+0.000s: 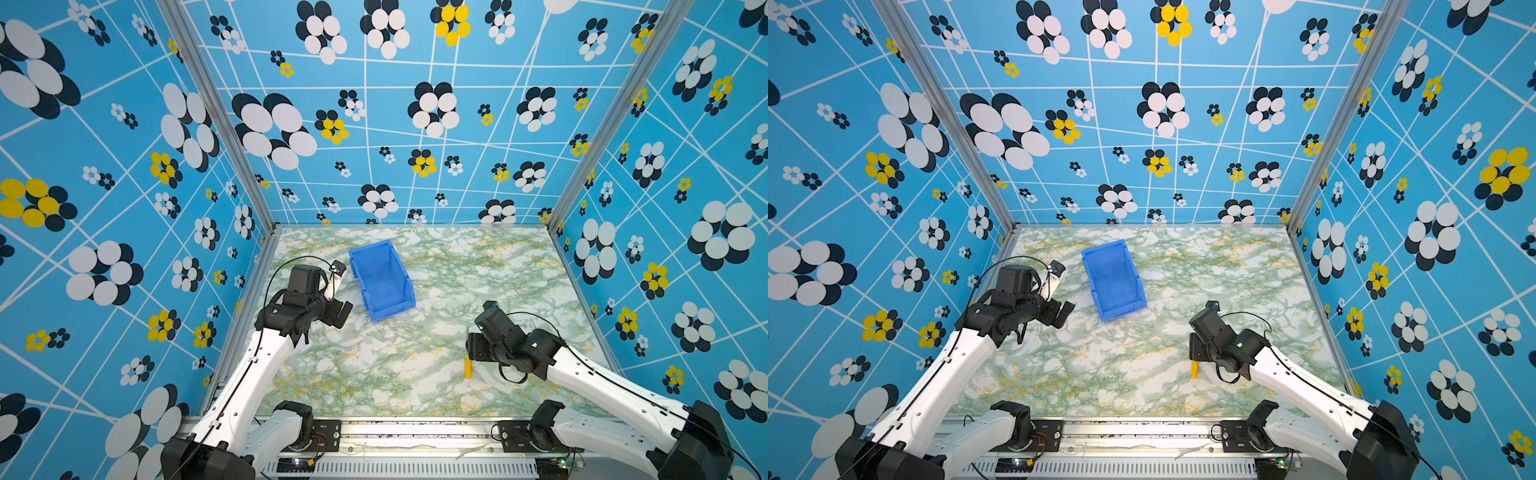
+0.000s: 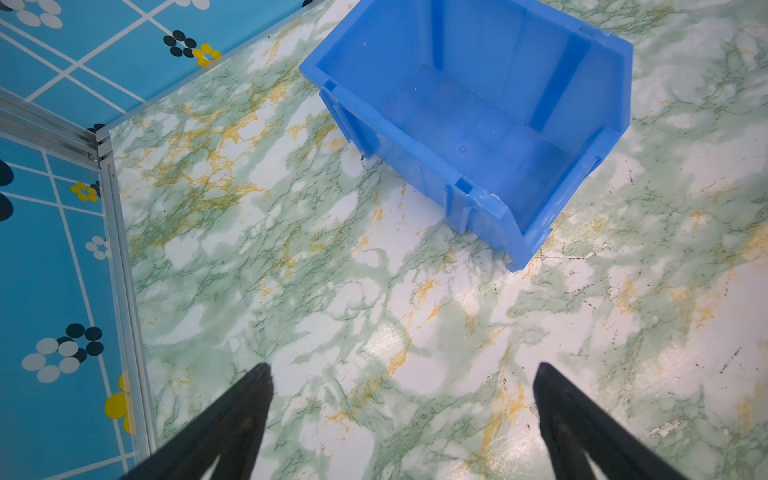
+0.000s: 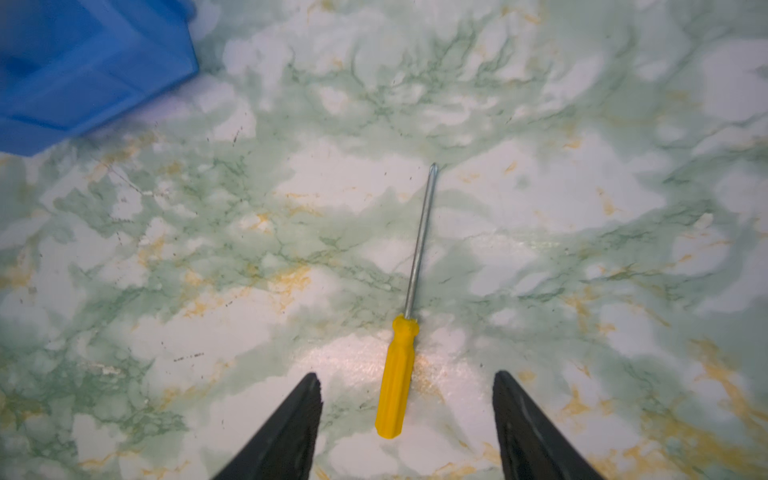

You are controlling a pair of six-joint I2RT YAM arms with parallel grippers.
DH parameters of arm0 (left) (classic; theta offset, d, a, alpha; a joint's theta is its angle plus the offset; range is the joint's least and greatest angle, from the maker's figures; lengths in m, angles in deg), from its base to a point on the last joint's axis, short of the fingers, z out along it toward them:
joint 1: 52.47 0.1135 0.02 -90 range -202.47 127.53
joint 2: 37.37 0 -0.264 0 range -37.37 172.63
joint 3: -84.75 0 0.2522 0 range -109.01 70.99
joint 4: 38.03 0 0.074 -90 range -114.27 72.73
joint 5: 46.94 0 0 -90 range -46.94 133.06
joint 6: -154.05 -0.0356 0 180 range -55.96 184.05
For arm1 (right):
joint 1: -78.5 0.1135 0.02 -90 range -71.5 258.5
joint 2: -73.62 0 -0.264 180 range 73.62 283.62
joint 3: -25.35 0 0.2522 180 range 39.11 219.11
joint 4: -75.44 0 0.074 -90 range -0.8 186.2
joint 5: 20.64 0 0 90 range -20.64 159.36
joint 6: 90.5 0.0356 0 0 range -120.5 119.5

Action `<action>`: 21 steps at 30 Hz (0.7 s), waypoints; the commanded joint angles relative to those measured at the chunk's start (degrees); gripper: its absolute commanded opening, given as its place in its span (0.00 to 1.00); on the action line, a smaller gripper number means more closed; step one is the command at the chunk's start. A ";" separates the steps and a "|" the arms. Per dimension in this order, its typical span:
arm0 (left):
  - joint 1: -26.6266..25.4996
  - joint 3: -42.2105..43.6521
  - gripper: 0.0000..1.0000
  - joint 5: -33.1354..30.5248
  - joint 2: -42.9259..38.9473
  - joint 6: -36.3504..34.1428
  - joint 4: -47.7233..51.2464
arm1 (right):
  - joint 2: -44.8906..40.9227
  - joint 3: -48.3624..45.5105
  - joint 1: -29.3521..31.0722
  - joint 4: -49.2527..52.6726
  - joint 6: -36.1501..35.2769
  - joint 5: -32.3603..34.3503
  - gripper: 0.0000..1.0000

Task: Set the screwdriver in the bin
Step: 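Move the right gripper over the yellow screwdriver while the left arm rises, then lower the right gripper and close it on the yellow handle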

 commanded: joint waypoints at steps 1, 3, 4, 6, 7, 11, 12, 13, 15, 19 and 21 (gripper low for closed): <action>-0.82 -1.83 0.99 1.07 -1.26 1.26 2.79 | 3.11 1.04 2.57 4.77 2.69 -0.75 0.62; -1.06 -2.37 0.99 1.00 -1.17 1.61 3.03 | 4.68 0.61 3.84 4.49 3.58 -0.99 0.56; -1.18 -2.62 0.99 1.02 -1.04 1.77 3.36 | 5.32 0.13 4.19 3.98 4.11 -1.03 0.51; -1.33 -2.86 0.99 0.89 -0.89 1.96 3.62 | 6.15 -0.96 4.56 3.04 5.38 -0.87 0.50; -1.41 -2.82 0.99 0.82 -0.88 2.01 3.61 | 6.41 -1.78 4.78 2.09 6.00 -1.05 0.50; -1.73 -2.73 0.99 0.70 -0.95 2.21 3.67 | 7.52 -3.62 5.14 -0.34 7.31 -1.50 0.50; -1.90 -2.73 0.99 0.79 -0.97 2.31 3.78 | 7.97 -3.74 5.19 -0.33 7.40 -1.49 0.50; -1.98 -2.64 0.99 0.84 -1.02 2.25 3.82 | 8.57 -3.69 5.17 -0.44 7.49 -1.43 0.51; -2.09 -2.43 0.99 0.73 -1.13 2.23 3.87 | 9.65 -3.63 5.23 -0.74 7.50 -1.73 0.50; -2.36 -2.33 0.99 -0.08 -0.99 2.49 3.62 | 11.16 -3.50 5.53 -1.40 7.50 -2.09 0.50; -2.40 -2.47 0.99 -0.23 -0.80 2.58 3.74 | 11.86 -3.34 5.60 -1.64 7.43 -2.27 0.50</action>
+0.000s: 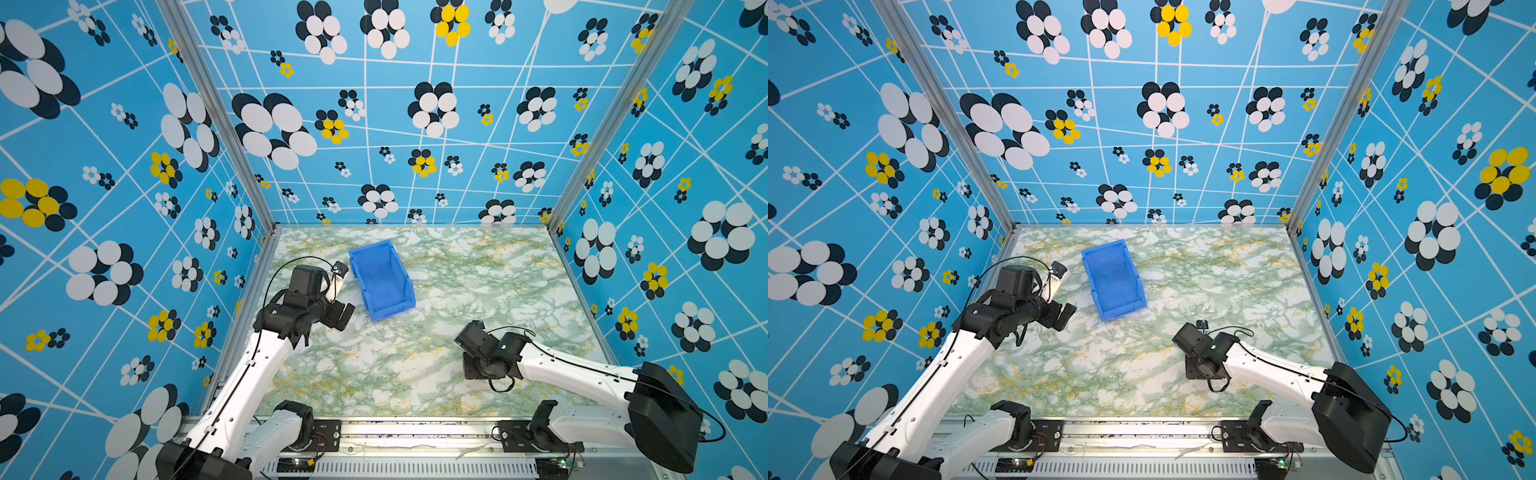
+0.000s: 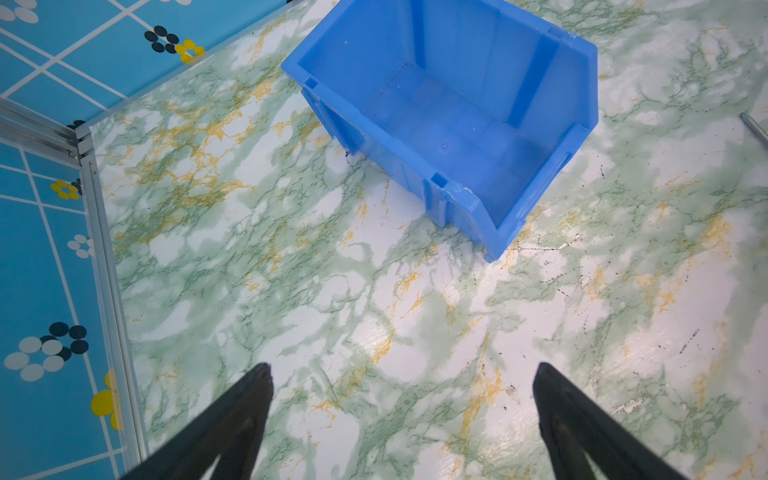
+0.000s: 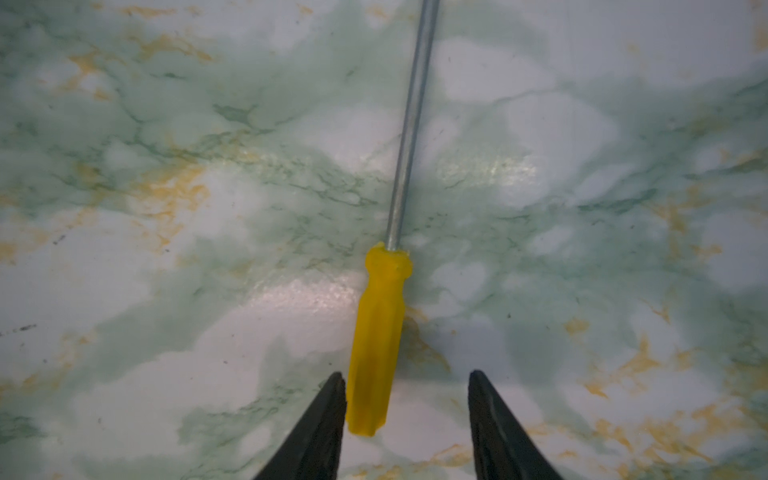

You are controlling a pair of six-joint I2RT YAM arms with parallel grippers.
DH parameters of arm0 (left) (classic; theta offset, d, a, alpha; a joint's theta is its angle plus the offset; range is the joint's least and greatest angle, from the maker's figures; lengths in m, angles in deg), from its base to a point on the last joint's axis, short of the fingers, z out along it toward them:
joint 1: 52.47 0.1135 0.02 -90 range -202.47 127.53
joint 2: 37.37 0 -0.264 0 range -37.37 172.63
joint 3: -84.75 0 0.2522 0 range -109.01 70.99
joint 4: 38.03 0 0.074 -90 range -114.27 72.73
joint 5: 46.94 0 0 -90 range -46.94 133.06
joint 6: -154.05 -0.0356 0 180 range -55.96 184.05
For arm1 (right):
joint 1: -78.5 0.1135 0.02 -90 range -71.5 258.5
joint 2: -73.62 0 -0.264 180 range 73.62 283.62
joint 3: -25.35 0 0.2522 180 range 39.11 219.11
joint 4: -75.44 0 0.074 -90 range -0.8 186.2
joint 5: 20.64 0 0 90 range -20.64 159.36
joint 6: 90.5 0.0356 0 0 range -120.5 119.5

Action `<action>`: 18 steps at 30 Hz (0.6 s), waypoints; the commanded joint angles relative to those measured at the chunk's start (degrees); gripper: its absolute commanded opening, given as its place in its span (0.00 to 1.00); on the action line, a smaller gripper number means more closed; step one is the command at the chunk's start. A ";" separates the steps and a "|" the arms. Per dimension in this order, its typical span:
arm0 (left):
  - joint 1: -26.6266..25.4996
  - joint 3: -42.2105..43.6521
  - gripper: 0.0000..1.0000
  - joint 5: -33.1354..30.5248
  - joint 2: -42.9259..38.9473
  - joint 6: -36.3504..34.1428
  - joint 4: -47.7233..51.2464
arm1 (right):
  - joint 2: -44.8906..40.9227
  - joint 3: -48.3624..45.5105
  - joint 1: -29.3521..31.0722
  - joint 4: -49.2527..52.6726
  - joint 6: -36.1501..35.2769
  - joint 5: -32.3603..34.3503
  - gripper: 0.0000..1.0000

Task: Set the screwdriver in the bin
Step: 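Lower the right gripper and close it on the yellow handle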

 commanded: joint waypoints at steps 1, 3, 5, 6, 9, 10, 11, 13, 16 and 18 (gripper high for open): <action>-0.50 -1.25 0.99 -0.18 -0.22 1.05 0.77 | 1.12 -0.08 0.48 -0.72 0.89 -0.63 0.50; -0.66 -1.25 0.99 0.05 -0.14 1.22 0.77 | 1.97 -0.11 0.49 -1.14 0.85 -0.71 0.49; -0.72 -1.34 0.99 0.28 -0.09 1.31 0.79 | 2.96 -0.21 0.51 -1.58 0.76 -0.77 0.48; -0.74 -1.42 0.99 0.33 -0.07 1.30 0.76 | 3.45 -0.16 0.53 -1.66 0.72 -0.74 0.47; -0.92 -1.84 0.99 0.30 0.24 1.33 0.83 | 4.86 -0.05 0.48 -1.59 0.54 -0.47 0.45; -1.01 -1.99 0.99 0.37 0.36 1.31 1.00 | 5.14 -0.08 0.53 -1.63 0.54 -0.46 0.44; -1.03 -2.20 0.99 0.43 0.53 1.31 1.11 | 5.41 -0.11 0.47 -1.65 0.54 -0.37 0.43; -1.14 -2.64 0.99 0.57 0.94 1.33 1.45 | 5.57 -0.32 0.50 -1.56 0.50 -0.21 0.42; -1.38 -3.25 0.99 0.90 1.46 1.40 1.90 | 5.39 -0.78 0.53 -1.61 0.58 0.21 0.40; -1.56 -3.68 0.99 0.98 1.68 1.49 2.18 | 5.41 -1.16 0.52 -1.83 0.58 0.39 0.39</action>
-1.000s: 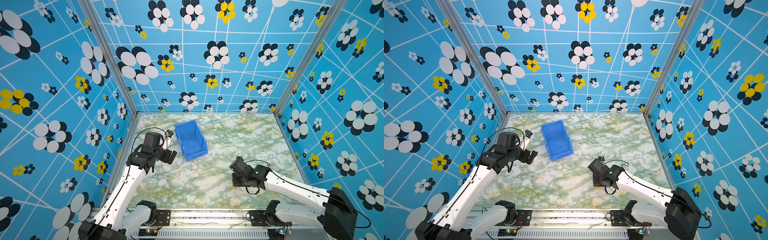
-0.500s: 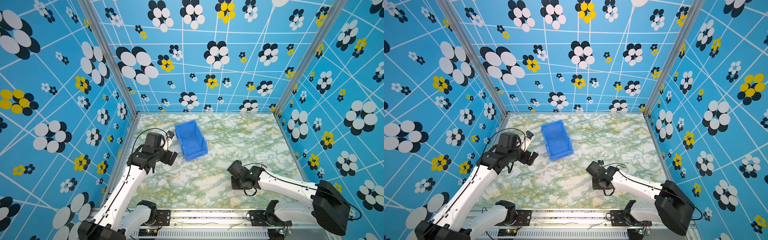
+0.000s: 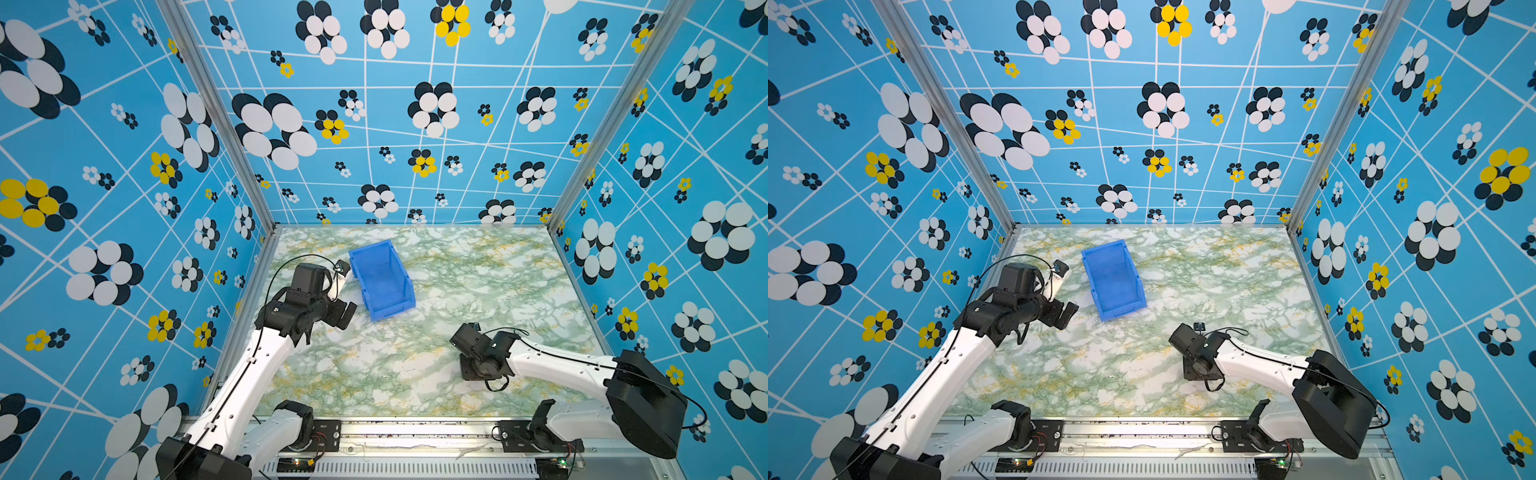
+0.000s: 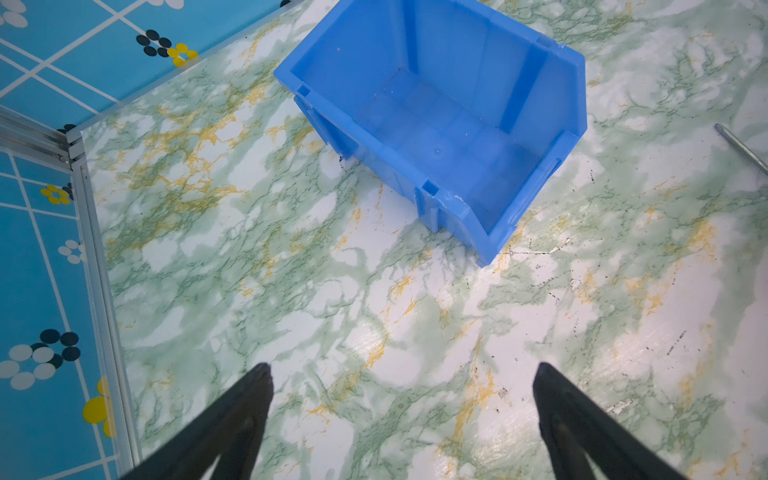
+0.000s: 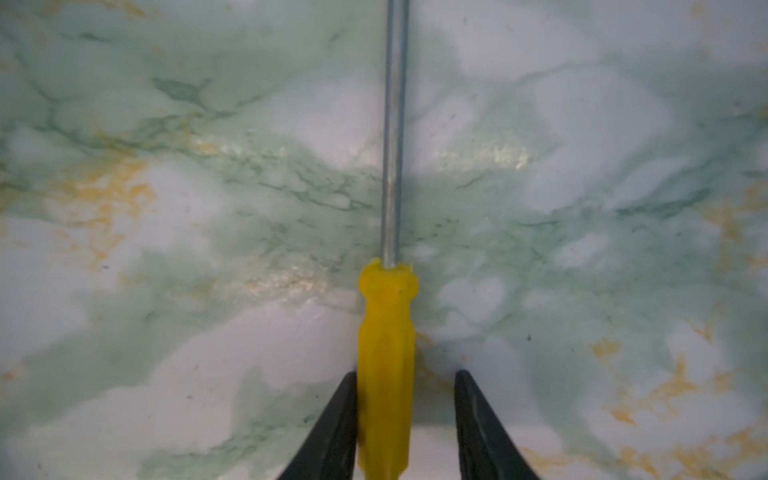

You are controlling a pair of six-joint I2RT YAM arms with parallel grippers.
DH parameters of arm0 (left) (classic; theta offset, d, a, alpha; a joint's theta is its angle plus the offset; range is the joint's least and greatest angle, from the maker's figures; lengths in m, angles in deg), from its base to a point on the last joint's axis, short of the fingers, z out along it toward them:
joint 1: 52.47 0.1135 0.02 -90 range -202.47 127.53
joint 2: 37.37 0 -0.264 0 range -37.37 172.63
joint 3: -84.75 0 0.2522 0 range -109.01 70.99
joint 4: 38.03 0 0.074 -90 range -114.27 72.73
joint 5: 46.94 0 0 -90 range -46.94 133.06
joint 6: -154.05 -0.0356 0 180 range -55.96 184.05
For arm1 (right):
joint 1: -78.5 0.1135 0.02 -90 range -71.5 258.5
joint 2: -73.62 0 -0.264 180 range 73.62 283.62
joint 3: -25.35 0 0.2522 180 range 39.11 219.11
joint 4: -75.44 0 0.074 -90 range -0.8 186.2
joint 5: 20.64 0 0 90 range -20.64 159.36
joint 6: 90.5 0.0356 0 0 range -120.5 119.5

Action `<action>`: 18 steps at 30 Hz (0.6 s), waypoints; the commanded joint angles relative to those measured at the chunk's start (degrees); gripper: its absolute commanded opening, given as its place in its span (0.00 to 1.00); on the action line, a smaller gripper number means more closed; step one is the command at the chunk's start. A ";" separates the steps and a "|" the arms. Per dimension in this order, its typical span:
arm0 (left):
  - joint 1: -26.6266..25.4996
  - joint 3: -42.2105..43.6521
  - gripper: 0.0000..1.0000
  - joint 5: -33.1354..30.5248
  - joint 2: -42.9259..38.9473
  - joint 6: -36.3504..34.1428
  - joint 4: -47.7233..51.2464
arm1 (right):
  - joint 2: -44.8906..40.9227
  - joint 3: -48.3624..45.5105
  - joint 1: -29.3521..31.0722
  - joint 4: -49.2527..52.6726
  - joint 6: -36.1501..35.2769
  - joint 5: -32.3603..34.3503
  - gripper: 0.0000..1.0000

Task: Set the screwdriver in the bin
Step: 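Lower the right gripper and close it on the yellow handle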

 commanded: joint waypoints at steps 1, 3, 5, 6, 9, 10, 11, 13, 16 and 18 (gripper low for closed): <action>-0.60 -2.15 0.99 0.92 0.59 0.61 1.57 | 0.31 -1.27 0.54 -0.01 0.58 0.72 0.37; -0.83 -2.42 0.99 0.95 0.75 0.53 1.75 | 0.39 -1.52 0.58 -0.32 0.67 0.67 0.36; -0.85 -2.71 0.99 0.95 0.93 0.44 2.00 | 0.48 -1.82 0.58 -0.71 0.58 0.55 0.32; -0.93 -2.87 0.99 1.06 0.95 0.36 2.10 | 0.48 -1.89 0.58 -0.76 0.58 0.55 0.31; -1.29 -3.11 0.99 1.92 1.27 -0.55 2.85 | 0.33 -2.04 0.56 -0.77 0.50 0.88 0.30; -1.57 -3.22 0.99 2.12 1.38 -1.02 3.22 | 0.13 -2.16 0.52 -0.84 0.50 0.96 0.28; -1.83 -3.22 0.99 2.12 1.38 -1.29 3.39 | 0.05 -2.31 0.57 -0.96 0.50 0.99 0.28; -2.10 -3.14 0.99 2.04 1.25 -1.57 3.56 | -0.13 -2.42 0.59 -1.19 0.50 0.94 0.24; -2.44 -2.77 0.99 2.28 0.99 -1.52 3.52 | -0.22 -3.00 0.59 -1.80 0.54 0.71 0.20; -2.79 -2.54 0.99 2.68 0.62 -1.57 3.49 | -0.22 -3.25 0.51 -2.05 0.57 0.56 0.17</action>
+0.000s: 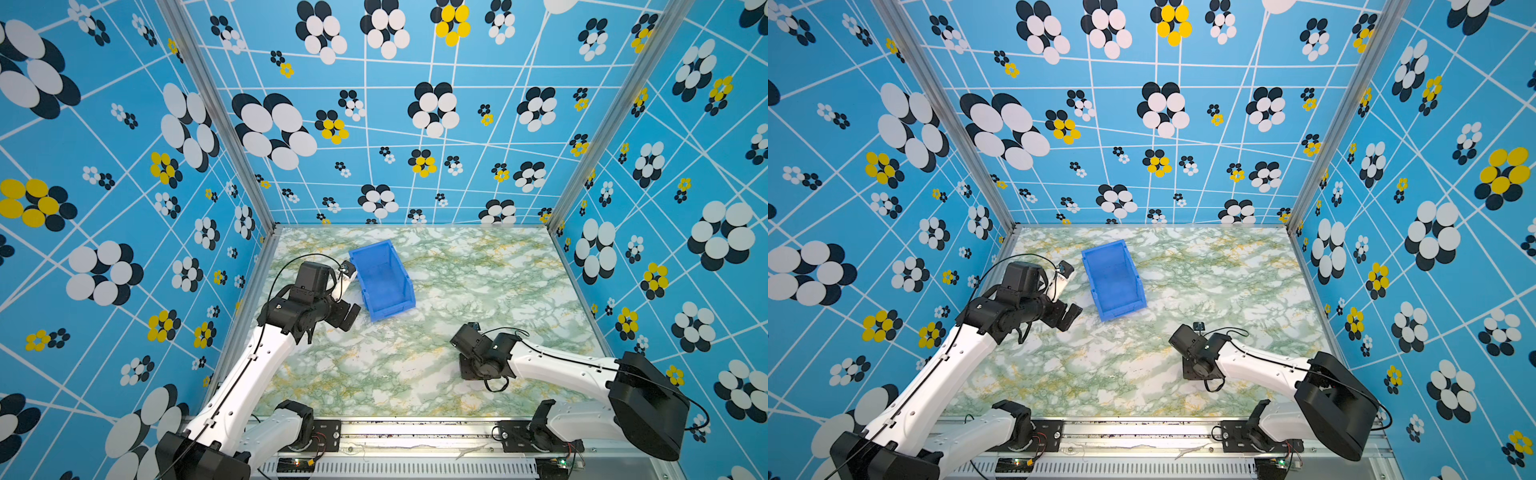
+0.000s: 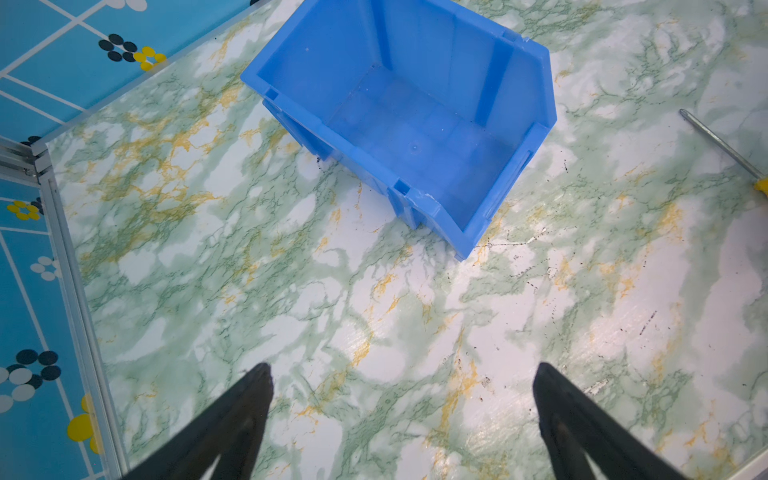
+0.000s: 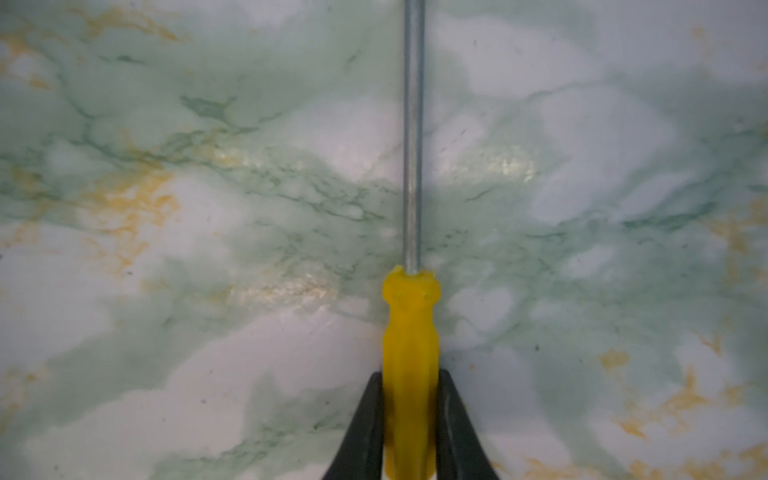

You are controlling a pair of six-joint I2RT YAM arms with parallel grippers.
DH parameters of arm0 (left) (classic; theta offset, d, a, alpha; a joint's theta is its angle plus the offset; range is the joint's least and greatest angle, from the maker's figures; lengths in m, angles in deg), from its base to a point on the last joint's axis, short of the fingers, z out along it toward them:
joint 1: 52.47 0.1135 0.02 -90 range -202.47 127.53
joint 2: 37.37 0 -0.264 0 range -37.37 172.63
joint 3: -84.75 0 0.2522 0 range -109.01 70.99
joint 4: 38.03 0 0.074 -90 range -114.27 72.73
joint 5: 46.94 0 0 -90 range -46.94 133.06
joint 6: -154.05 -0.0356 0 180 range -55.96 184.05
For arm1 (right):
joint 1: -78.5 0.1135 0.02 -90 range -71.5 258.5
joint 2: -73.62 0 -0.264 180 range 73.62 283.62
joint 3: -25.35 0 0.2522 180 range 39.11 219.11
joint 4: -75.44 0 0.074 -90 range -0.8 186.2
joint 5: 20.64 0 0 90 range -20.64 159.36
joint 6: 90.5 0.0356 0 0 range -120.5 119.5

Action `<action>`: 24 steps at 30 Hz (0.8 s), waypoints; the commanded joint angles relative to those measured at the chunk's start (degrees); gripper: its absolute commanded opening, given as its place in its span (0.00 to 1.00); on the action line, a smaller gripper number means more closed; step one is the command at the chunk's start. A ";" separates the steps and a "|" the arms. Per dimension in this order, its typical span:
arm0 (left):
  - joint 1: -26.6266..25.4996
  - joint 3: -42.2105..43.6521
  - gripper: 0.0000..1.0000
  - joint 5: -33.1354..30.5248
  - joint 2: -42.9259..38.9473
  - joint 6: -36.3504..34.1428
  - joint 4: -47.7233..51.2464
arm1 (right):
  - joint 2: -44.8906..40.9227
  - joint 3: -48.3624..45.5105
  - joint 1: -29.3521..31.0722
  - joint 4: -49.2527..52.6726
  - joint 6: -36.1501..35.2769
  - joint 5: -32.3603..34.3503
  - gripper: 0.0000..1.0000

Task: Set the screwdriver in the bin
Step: 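Lower the right gripper and close it on the yellow handle, then lift the screwdriver with the right gripper off the table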

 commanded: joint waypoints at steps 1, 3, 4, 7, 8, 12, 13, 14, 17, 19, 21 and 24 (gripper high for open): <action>-0.72 -0.77 0.99 1.62 -0.54 -1.15 0.98 | 0.50 -2.30 0.27 -0.17 0.56 -0.15 0.15; -0.84 -0.56 0.99 2.45 -0.76 -1.24 1.02 | 0.20 -2.57 0.27 -0.51 0.65 -0.15 0.14; -1.00 -0.49 0.99 3.09 -0.78 -1.26 1.17 | -0.01 -2.66 0.26 -0.63 0.65 -0.15 0.13; -1.11 -0.33 0.99 4.92 -0.88 -1.26 1.76 | -1.11 -2.59 0.29 -0.61 0.65 -0.07 0.12; -1.25 -0.15 0.99 5.39 -0.87 -1.26 1.86 | -1.61 -2.41 0.28 -0.43 0.65 0.02 0.11; -1.47 0.78 0.99 6.33 -1.07 -1.69 1.82 | -3.70 -1.73 0.27 0.63 0.34 0.49 0.10; -1.47 0.88 0.99 6.54 -1.16 -1.82 1.94 | -4.17 -1.54 0.27 0.93 0.30 0.64 0.10; -1.55 1.02 0.99 7.10 -1.20 -2.16 2.10 | -4.64 -1.38 0.23 1.08 0.22 0.75 0.10; -1.81 1.14 0.99 8.99 -1.20 -2.96 2.90 | -5.85 -1.03 0.24 1.59 0.13 0.82 0.10; -2.00 1.39 0.99 10.18 -1.25 -3.25 3.41 | -6.56 -0.82 0.31 1.90 0.04 0.80 0.09; -2.39 1.68 0.99 10.82 -1.20 -3.30 3.49 | -7.25 -0.54 0.28 2.44 -0.10 0.98 0.09; -2.64 2.18 0.99 10.64 -1.24 -3.36 3.36 | -8.17 0.03 0.26 3.38 -0.40 1.31 0.09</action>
